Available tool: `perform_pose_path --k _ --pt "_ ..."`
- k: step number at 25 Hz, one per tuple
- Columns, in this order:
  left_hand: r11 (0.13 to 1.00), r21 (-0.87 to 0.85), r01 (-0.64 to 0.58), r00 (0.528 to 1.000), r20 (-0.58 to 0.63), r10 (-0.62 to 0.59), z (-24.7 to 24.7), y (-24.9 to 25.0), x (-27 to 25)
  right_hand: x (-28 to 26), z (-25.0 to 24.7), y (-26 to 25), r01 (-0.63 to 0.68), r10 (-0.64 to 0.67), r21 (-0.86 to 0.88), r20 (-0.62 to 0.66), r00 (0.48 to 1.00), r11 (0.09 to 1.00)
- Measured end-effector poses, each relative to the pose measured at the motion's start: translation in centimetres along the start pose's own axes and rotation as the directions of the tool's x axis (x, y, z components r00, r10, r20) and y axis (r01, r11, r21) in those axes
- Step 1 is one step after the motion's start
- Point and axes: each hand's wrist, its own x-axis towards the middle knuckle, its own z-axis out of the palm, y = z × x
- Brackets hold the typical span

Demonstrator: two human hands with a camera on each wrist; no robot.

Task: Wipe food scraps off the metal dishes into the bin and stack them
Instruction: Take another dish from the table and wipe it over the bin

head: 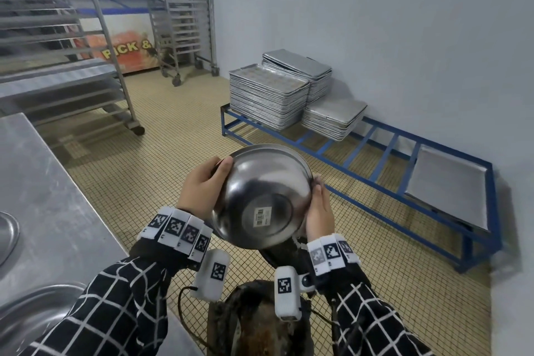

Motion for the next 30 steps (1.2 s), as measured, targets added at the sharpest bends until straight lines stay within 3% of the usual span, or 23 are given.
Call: perform_pose_path --k 2,7,12,15,19,20,23,24,25,28,30 --pt "0.999 -0.019 0.037 0.998 0.049 -0.036 -0.1 -0.5 -0.3 -0.2 -0.6 -0.2 -0.016 0.016 -0.054 -0.005 1.000 0.998" --pt "0.999 -0.042 0.021 0.985 0.170 -0.014 -0.4 -1.6 -0.4 1.2 -1.7 -1.2 0.188 -0.167 -0.250 0.103 0.981 0.950" --pt "0.993 0.095 -0.070 0.970 0.239 0.045 0.4 -0.8 -1.0 2.2 -1.1 -2.7 0.527 -0.392 -0.464 0.360 0.846 0.712" --pt "0.988 0.140 -0.070 0.983 0.180 0.044 0.5 -0.7 -1.0 2.0 -0.3 -3.0 0.628 -0.483 -0.481 0.401 0.778 0.613" --pt "0.986 0.153 -0.060 0.995 0.091 0.046 0.8 -0.7 -1.1 -0.3 1.0 -2.8 0.637 -0.597 -0.414 0.241 0.765 0.650" --pt "0.988 0.144 -0.053 0.997 0.066 0.044 0.9 -0.6 -1.0 -1.1 1.7 -2.3 0.663 -0.611 -0.429 0.274 0.742 0.613" --pt "0.994 0.093 -0.064 0.998 0.006 0.063 0.9 -0.3 -0.6 -2.7 3.3 -0.4 0.744 -0.635 -0.558 0.435 0.639 0.367" --pt "0.993 0.086 -0.076 0.997 0.002 0.077 0.9 -0.1 -0.6 -2.7 3.5 -0.2 0.741 -0.641 -0.579 0.434 0.633 0.340" --pt "0.994 0.073 -0.082 0.997 0.003 0.082 0.8 0.1 -0.6 -2.5 3.5 -0.3 0.722 -0.641 -0.585 0.402 0.654 0.371" --pt "0.998 0.020 -0.056 0.998 0.004 0.056 0.4 0.3 -0.7 -1.2 3.0 -0.8 0.582 -0.547 -0.453 0.222 0.807 0.675" --pt "0.999 0.024 -0.049 0.999 -0.003 0.049 0.2 0.4 -0.7 -0.3 2.2 -0.6 0.481 -0.447 -0.342 0.177 0.877 0.808"
